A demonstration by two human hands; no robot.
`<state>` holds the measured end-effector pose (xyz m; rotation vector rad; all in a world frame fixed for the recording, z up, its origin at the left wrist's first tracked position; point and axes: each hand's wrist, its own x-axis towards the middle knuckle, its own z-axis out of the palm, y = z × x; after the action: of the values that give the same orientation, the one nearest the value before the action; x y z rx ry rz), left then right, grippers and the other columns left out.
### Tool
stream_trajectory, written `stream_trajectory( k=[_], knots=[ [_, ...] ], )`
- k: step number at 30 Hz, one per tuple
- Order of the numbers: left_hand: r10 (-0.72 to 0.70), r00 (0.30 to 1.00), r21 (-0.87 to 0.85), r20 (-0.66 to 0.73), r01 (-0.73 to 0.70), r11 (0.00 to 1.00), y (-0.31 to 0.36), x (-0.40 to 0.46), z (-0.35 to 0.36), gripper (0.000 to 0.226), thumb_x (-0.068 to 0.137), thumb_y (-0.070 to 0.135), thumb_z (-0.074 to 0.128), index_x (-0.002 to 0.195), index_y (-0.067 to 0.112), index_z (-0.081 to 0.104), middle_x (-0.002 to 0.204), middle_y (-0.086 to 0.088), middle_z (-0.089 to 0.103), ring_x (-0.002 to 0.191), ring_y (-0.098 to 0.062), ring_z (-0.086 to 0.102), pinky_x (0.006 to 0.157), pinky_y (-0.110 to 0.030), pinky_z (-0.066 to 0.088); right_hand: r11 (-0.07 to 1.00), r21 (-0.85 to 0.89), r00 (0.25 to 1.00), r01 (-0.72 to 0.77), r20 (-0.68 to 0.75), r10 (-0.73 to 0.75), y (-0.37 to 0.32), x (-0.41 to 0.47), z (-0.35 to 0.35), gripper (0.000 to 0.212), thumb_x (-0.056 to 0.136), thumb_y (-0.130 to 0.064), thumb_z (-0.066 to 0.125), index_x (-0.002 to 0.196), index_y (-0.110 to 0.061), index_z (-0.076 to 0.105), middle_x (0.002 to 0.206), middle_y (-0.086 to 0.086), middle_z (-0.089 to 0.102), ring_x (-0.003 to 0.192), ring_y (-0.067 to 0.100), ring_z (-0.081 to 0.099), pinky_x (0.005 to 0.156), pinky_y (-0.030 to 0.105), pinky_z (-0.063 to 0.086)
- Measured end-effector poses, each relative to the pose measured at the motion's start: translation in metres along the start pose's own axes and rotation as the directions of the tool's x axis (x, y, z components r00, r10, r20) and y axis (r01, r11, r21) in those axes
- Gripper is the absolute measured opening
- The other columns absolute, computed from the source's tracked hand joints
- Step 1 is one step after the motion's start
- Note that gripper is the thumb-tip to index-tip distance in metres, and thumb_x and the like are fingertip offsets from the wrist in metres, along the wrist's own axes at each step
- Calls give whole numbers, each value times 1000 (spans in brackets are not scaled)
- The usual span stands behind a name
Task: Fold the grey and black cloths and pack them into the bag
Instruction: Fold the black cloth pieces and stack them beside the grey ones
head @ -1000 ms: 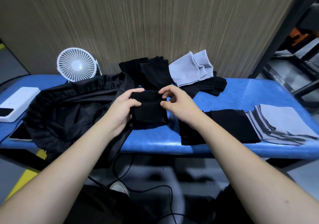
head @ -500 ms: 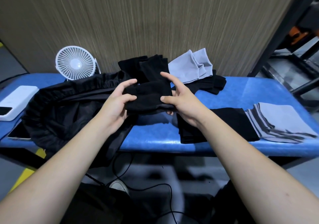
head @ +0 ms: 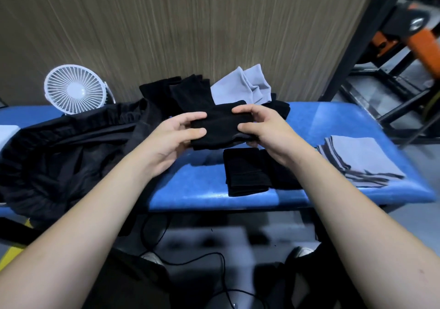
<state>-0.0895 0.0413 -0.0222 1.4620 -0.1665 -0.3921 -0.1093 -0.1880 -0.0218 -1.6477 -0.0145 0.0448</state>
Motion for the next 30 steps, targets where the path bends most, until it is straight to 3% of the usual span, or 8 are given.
stream_trajectory(
  k=[5, 8, 13, 16, 19, 21, 26, 30],
  knots=[
    [21, 995, 67, 102, -28, 997, -2, 15, 42, 50, 88, -2, 68, 132, 20, 63, 123, 2, 71, 108, -17, 67, 86, -30, 53, 981, -196, 987, 4, -156, -35, -5, -18, -48, 38, 83, -3, 61, 113, -24, 70, 85, 1, 59, 63, 7, 51, 60, 20, 40],
    [11, 985, 158, 172, -38, 987, -7, 23, 69, 51, 83, 6, 75, 130, 26, 64, 127, 0, 68, 98, -21, 60, 74, -35, 45, 926, -377, 971, -27, -231, -65, -5, -32, -76, 39, 85, 2, 55, 111, -24, 70, 82, -5, 59, 63, 5, 51, 62, 18, 43],
    [5, 970, 382, 243, -100, 919, -18, 28, 110, 46, 90, 8, 70, 131, 25, 61, 133, 3, 62, 75, -14, 55, 65, -21, 50, 690, -720, 980, -81, -185, -79, 10, -51, -117, 37, 82, -7, 58, 110, -29, 67, 95, -8, 66, 70, 7, 53, 80, 29, 43],
    [-17, 964, 463, 266, -112, 879, -23, 27, 125, 46, 87, 16, 74, 127, 34, 63, 118, -3, 69, 68, -15, 56, 72, -28, 52, 532, -841, 987, -99, -153, -57, 14, -62, -130, 39, 82, -12, 61, 116, -31, 66, 97, -6, 66, 100, 24, 56, 98, 39, 41],
    [-59, 959, 517, 276, -96, 851, -29, 26, 137, 47, 86, 18, 76, 127, 36, 61, 74, 5, 70, 60, -12, 55, 71, -26, 50, 412, -906, 993, -96, -118, -30, 18, -69, -133, 43, 85, -15, 59, 125, -30, 62, 88, -8, 56, 107, 27, 48, 95, 38, 36],
    [-76, 960, 558, 270, -91, 825, -32, 26, 144, 48, 86, 19, 76, 128, 35, 59, 53, 13, 59, 58, -12, 55, 65, -23, 47, 364, -927, 994, -93, -107, -19, 19, -70, -134, 45, 86, -16, 58, 128, -30, 60, 101, -2, 62, 109, 29, 47, 95, 38, 35],
    [-43, 969, 680, 242, -138, 721, -37, 26, 151, 51, 86, 25, 74, 131, 34, 53, 78, 12, 48, 52, -4, 54, 56, -13, 41, 259, -962, 996, -88, -88, 11, 22, -67, -135, 47, 89, -20, 57, 134, -34, 54, 118, 0, 62, 110, 26, 44, 87, 33, 28],
    [113, 957, 803, 268, -287, 522, -40, 23, 152, 43, 93, 32, 64, 134, 38, 51, 83, 15, 47, 74, -3, 57, 85, -24, 46, 178, -980, 996, -90, -85, 37, 25, -65, -134, 48, 88, -23, 59, 133, -38, 53, 115, 1, 57, 111, 26, 42, 84, 32, 22]
  ],
)
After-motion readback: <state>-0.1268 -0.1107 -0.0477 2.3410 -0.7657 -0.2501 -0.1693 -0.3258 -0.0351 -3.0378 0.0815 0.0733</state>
